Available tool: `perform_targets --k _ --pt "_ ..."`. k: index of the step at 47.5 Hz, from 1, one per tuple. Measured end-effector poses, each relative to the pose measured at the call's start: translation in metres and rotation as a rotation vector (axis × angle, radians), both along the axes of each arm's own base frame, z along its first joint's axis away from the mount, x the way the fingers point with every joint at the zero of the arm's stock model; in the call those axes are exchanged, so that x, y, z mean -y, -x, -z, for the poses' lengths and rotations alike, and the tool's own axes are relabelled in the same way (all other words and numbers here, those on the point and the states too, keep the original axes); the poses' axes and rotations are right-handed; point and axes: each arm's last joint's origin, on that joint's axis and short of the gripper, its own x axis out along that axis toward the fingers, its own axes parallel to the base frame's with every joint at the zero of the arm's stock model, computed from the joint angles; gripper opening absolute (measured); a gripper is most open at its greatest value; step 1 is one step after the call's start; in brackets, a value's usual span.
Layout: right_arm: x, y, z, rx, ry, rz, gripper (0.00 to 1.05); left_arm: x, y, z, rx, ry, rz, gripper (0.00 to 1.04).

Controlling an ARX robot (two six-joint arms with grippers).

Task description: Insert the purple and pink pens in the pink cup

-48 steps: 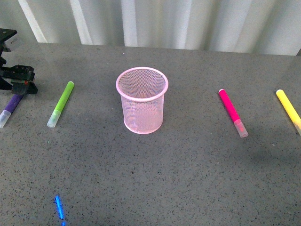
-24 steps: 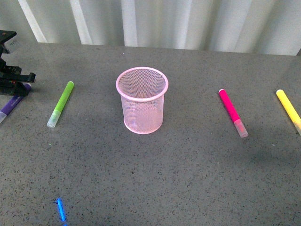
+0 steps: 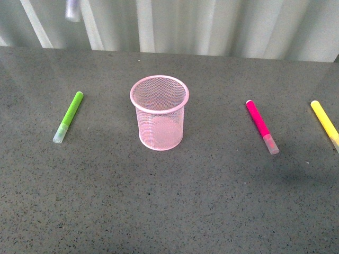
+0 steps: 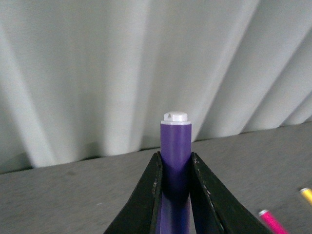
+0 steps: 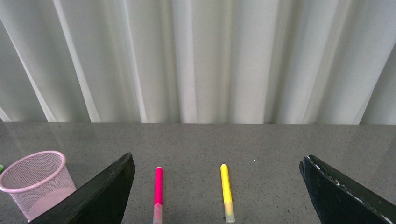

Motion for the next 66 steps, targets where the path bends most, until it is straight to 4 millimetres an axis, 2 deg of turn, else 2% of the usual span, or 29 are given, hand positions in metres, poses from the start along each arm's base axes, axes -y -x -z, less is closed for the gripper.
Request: perform_targets --k 5,7,13,22,41,55,66 --pt "0.000 0.000 0.000 0.000 0.000 0.000 0.98 0.033 0.016 0.007 0.028 0.105 0.019 0.13" --pt "0.000 0.000 0.000 0.000 0.000 0.000 0.98 0.048 0.023 0.016 0.029 0.137 0.011 0.13" --pt "0.000 0.000 0.000 0.000 0.000 0.000 0.98 0.065 0.027 0.035 0.009 0.177 -0.015 0.13" --pt "0.000 0.000 0.000 0.000 0.000 0.000 0.98 0.070 0.022 0.058 -0.038 0.205 -0.031 0.13" --pt "0.000 0.000 0.000 0.000 0.000 0.000 0.98 0.072 0.024 0.085 -0.105 0.265 -0.064 0.13" --pt "0.000 0.000 0.000 0.000 0.000 0.000 0.98 0.083 0.029 0.094 -0.140 0.284 -0.046 0.13" --pt "0.000 0.000 0.000 0.000 0.000 0.000 0.98 0.085 0.029 0.109 -0.187 0.284 -0.065 0.13"
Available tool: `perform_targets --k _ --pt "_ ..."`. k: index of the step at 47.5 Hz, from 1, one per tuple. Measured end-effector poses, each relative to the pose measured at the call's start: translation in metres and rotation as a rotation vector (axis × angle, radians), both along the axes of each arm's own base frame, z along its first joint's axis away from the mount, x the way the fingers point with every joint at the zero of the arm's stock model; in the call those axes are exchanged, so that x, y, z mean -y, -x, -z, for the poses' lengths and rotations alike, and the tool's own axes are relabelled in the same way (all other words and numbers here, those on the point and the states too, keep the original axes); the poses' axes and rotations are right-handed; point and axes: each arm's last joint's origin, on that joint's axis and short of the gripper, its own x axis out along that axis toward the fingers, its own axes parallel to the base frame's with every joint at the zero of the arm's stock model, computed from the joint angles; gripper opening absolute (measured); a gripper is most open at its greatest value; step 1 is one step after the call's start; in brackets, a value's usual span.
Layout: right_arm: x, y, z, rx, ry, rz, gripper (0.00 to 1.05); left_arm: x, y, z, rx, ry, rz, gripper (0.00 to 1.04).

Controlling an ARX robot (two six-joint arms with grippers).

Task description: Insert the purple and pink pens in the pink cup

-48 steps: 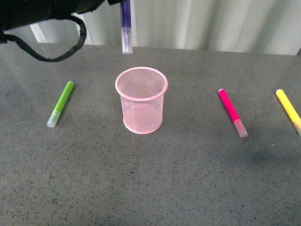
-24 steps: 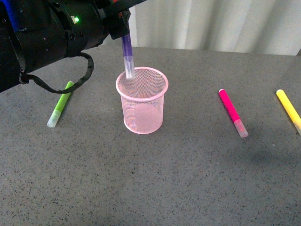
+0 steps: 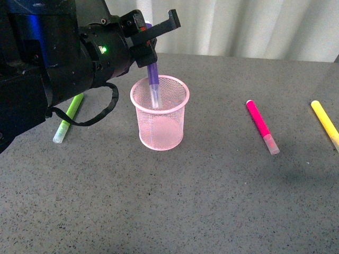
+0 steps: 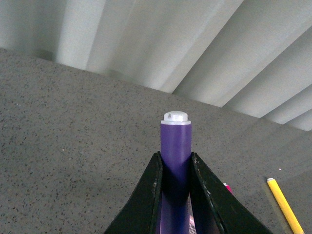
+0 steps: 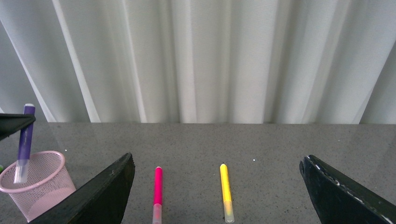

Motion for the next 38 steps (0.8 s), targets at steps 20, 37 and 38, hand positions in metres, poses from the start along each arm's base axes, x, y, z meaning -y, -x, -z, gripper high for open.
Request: perform_targets --k 20,37,38 --pt "0.000 0.000 0.000 0.000 0.000 0.000 0.98 0.001 0.000 -0.003 -0.037 0.041 0.032 0.41" --pt "0.000 0.000 0.000 0.000 0.000 0.000 0.98 -0.036 0.023 -0.077 -0.026 -0.066 -0.019 0.99" --pt "0.000 0.000 0.000 0.000 0.000 0.000 0.98 -0.042 0.025 -0.082 -0.036 -0.090 -0.036 1.00"
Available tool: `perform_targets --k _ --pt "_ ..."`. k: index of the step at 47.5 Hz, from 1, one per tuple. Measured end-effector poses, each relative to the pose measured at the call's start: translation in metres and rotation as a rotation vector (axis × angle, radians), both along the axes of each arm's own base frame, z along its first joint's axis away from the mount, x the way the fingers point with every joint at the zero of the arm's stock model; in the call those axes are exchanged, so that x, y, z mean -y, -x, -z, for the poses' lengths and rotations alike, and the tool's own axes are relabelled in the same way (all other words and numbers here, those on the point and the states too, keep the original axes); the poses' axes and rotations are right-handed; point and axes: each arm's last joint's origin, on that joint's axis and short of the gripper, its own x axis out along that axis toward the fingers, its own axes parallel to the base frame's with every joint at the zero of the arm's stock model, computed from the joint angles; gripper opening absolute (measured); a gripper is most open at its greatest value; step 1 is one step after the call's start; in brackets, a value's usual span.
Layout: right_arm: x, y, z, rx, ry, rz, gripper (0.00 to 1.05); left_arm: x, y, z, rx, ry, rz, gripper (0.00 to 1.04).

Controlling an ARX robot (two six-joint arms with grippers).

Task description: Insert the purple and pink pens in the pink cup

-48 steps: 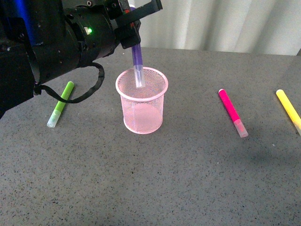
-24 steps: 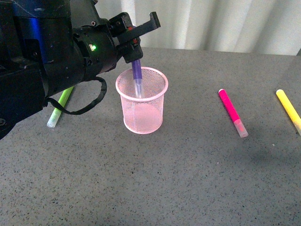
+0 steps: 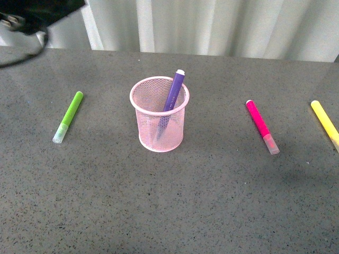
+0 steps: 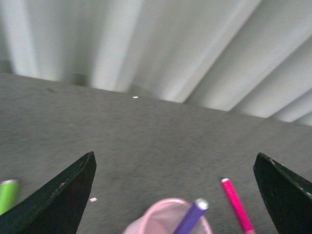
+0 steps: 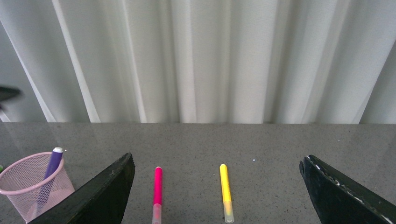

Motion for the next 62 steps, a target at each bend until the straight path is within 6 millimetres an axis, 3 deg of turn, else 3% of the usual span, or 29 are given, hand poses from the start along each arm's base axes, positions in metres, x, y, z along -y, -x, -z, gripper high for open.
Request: perform_targets --k 4,8,12,16,20,36,49,62 --pt "0.000 0.000 0.000 0.000 0.000 0.000 0.98 -0.029 0.019 -0.023 -0.044 -0.098 -0.081 0.98" --pt "0.000 0.000 0.000 0.000 0.000 -0.001 0.98 -0.036 0.023 -0.033 -0.015 -0.113 -0.099 0.98" --pt "0.000 0.000 0.000 0.000 0.000 -0.001 0.98 -0.035 0.023 -0.029 -0.016 -0.140 -0.101 0.97" --pt "0.000 0.000 0.000 0.000 0.000 0.000 0.98 -0.038 0.029 -0.019 0.124 -0.222 -0.209 0.85" --pt "0.000 0.000 0.000 0.000 0.000 0.001 0.98 -0.051 0.051 -0.011 0.262 -0.285 -0.252 0.65" --pt "0.000 0.000 0.000 0.000 0.000 0.000 0.98 -0.080 0.110 0.013 0.279 -0.329 -0.255 0.04" --pt "0.000 0.000 0.000 0.000 0.000 0.000 0.98 -0.096 0.145 0.025 0.281 -0.333 -0.245 0.04" --pt "0.000 0.000 0.000 0.000 0.000 0.000 0.98 -0.103 0.166 0.034 0.287 -0.335 -0.269 0.04"
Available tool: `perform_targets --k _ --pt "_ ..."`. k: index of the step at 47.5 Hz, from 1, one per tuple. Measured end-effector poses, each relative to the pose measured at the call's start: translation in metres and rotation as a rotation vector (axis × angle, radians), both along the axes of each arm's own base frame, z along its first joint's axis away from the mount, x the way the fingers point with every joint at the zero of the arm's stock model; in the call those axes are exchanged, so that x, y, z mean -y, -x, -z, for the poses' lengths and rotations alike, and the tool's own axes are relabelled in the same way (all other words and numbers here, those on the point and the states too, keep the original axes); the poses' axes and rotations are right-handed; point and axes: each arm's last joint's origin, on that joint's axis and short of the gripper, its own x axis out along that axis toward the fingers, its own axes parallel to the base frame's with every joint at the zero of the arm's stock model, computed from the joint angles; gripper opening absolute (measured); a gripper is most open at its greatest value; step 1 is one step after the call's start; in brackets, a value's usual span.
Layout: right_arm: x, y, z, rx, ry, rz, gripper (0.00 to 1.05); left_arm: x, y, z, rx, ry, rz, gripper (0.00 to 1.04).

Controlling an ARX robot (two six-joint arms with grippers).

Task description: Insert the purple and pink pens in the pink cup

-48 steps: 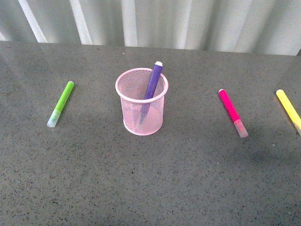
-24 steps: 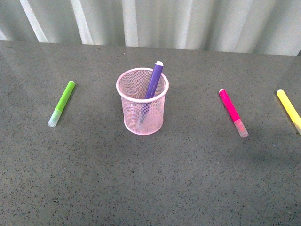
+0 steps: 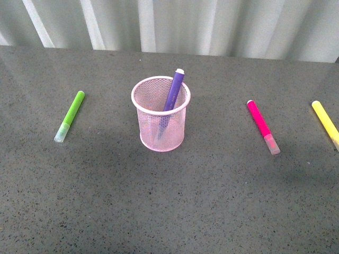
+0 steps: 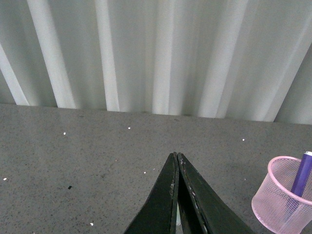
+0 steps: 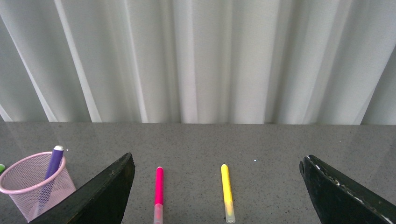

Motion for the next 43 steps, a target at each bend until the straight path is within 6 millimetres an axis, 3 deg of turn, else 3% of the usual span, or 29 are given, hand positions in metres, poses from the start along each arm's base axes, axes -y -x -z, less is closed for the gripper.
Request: perform_targets --k 5,43 --pt "0.000 0.000 0.000 0.000 0.000 0.000 0.98 0.000 0.006 0.006 -0.010 0.000 0.002 0.04" --pt "0.000 0.000 0.000 0.000 0.000 0.000 0.98 0.000 0.037 -0.004 0.026 0.000 0.002 0.04"
